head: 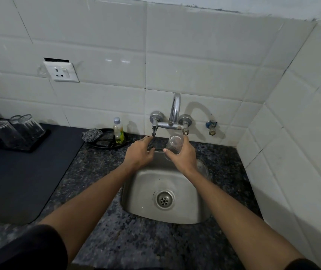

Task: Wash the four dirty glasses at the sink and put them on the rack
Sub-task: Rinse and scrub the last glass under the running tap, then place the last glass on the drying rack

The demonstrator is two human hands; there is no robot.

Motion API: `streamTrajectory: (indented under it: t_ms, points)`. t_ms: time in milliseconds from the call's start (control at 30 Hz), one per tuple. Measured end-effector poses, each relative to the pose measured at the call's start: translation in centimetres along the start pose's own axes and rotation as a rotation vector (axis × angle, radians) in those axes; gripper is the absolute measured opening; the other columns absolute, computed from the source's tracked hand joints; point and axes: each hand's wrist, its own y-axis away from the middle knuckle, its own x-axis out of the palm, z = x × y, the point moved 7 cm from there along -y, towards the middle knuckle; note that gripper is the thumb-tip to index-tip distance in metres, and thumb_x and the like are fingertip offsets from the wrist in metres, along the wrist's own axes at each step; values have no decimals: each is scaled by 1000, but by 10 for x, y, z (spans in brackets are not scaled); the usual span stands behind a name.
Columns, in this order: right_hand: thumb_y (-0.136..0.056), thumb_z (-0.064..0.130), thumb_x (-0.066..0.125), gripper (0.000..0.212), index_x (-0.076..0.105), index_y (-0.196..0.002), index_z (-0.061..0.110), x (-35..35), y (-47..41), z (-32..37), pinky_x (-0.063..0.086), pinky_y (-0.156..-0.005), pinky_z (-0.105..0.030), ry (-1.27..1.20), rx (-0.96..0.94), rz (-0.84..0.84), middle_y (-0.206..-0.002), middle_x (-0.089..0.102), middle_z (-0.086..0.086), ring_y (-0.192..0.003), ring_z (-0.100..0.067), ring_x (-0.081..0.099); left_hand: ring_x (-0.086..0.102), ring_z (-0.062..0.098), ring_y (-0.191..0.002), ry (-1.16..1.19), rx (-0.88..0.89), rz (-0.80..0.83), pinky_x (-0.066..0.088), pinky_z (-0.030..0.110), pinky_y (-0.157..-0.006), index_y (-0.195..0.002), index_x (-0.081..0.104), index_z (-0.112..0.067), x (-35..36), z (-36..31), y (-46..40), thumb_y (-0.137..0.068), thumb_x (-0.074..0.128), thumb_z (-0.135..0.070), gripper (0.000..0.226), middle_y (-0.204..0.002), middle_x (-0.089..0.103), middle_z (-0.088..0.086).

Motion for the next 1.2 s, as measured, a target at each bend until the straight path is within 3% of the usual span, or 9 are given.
streamTrajectory:
  t_ms: [300,433,500,633,733,867,1000,1133,1200]
  points:
    - [-72,38,94,61,59,-119,21,21,-1,16,55,-85,-27,-25,-28,66,-107,70,6,-96,-12,68,69,32,-106,2,-34,-62,56,42,-84,-141,56,-16,-21,16,4,-92,64,-33,53,-124,71,10]
    - [-73,36,94,59,60,-120,24,53,-5,53,50,-80,-13,-97,-99,137,-104,69,12,-91,2,65,68,32,-108,-5,-120,-107,57,44,-85,-139,58,-16,-45,58,13,-91,63,-35,51,-125,70,8]
    - [-74,38,93,57,60,-119,25,78,-9,76,51,-82,-17,-128,-142,173,-106,69,10,-94,-1,65,68,30,-108,-15,-169,-125,57,43,-84,-137,59,-18,-61,90,22,-90,61,-38,50,-125,70,6]
    - [-70,47,91,59,62,-116,23,151,-17,126,55,-87,-33,-153,-214,265,-109,68,5,-99,-12,65,67,27,-112,-42,-292,-179,56,41,-87,-136,61,-18,-105,165,40,-91,63,-33,48,-127,70,3]
    - [-66,54,88,62,61,-113,26,220,-17,164,55,-89,-38,-168,-251,364,-112,64,1,-100,-15,63,62,28,-121,-60,-413,-217,53,42,-94,-139,58,-16,-136,229,55,-93,62,-33,49,-135,65,5]
    - [-68,47,94,62,62,-116,22,316,-14,210,52,-89,-33,-179,-264,482,-112,60,0,-101,-17,60,55,29,-131,-64,-550,-215,49,44,-101,-147,50,-10,-163,316,74,-95,62,-33,58,-145,57,10]
    - [-67,37,97,57,63,-110,25,407,-12,246,51,-87,-28,-183,-249,560,-113,64,-1,-101,-16,62,53,32,-130,-64,-651,-169,49,46,-100,-145,49,-7,-179,399,84,-93,65,-34,61,-141,57,15]
    - [-63,30,100,60,67,-112,16,486,-15,271,48,-84,-24,-141,-258,585,-109,67,-1,-100,-16,62,52,36,-128,-73,-711,-97,50,48,-98,-138,51,-5,-180,477,89,-88,63,-31,57,-137,57,19]
    - [-61,25,101,60,67,-110,15,517,-18,280,48,-83,-22,-133,-253,587,-106,68,1,-99,-16,63,48,39,-134,-90,-737,-61,47,50,-104,-140,49,-4,-174,511,92,-87,62,-30,61,-143,53,22]
